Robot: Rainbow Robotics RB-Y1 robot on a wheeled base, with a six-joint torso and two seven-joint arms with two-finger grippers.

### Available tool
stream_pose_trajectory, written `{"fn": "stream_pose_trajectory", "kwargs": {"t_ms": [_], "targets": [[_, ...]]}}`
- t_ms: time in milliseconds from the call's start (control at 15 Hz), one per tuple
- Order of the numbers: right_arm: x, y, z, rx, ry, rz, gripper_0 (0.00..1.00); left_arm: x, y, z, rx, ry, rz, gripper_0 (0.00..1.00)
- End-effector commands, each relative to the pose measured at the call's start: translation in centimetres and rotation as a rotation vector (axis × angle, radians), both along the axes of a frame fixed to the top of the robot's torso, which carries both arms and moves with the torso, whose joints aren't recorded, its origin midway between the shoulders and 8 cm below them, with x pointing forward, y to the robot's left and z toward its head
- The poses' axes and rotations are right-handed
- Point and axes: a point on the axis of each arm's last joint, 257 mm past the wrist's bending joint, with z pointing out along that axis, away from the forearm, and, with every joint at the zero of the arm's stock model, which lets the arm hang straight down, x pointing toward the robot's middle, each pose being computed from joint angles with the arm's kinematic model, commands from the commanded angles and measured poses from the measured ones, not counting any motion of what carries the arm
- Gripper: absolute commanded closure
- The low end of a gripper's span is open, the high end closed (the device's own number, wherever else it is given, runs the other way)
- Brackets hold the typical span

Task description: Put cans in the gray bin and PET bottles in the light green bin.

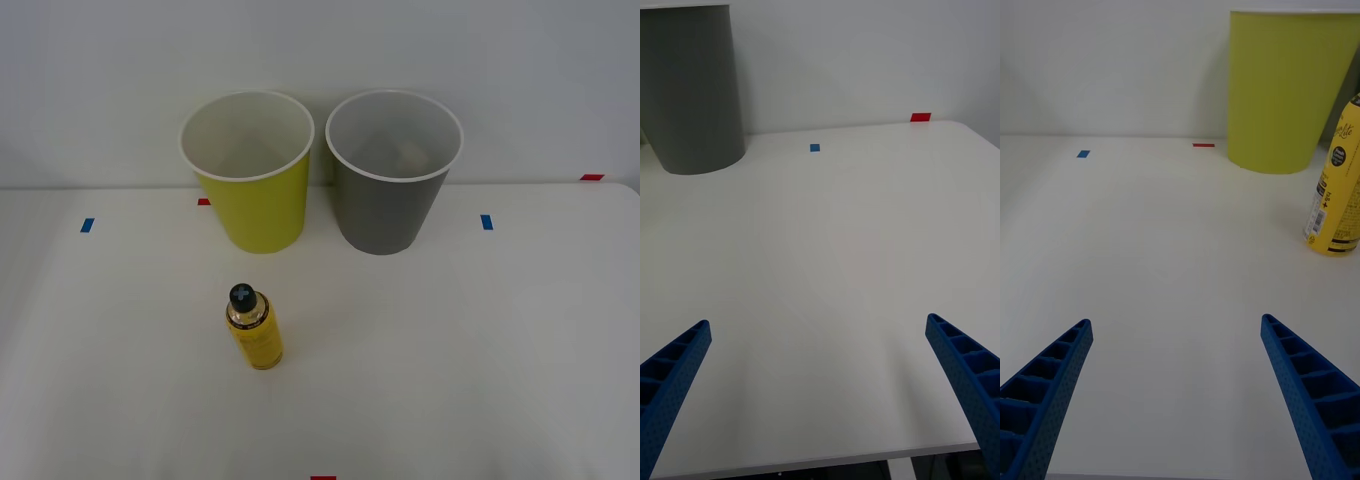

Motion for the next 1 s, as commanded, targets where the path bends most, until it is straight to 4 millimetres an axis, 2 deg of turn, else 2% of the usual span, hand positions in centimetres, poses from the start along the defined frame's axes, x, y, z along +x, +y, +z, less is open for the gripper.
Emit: {"fn": "stream_pose_trajectory", "kwargs": {"t_ms": [67,1000], "targets": [[0.00,0.00,0.00,0.000,0.000,0.000,0.00,0.00,0.00,0.00,0.000,0.000,0.000,0.23],[0.00,0.00,0.00,0.000,0.000,0.000,0.00,0.00,0.00,0.00,0.000,0.000,0.000,0.23]]}}
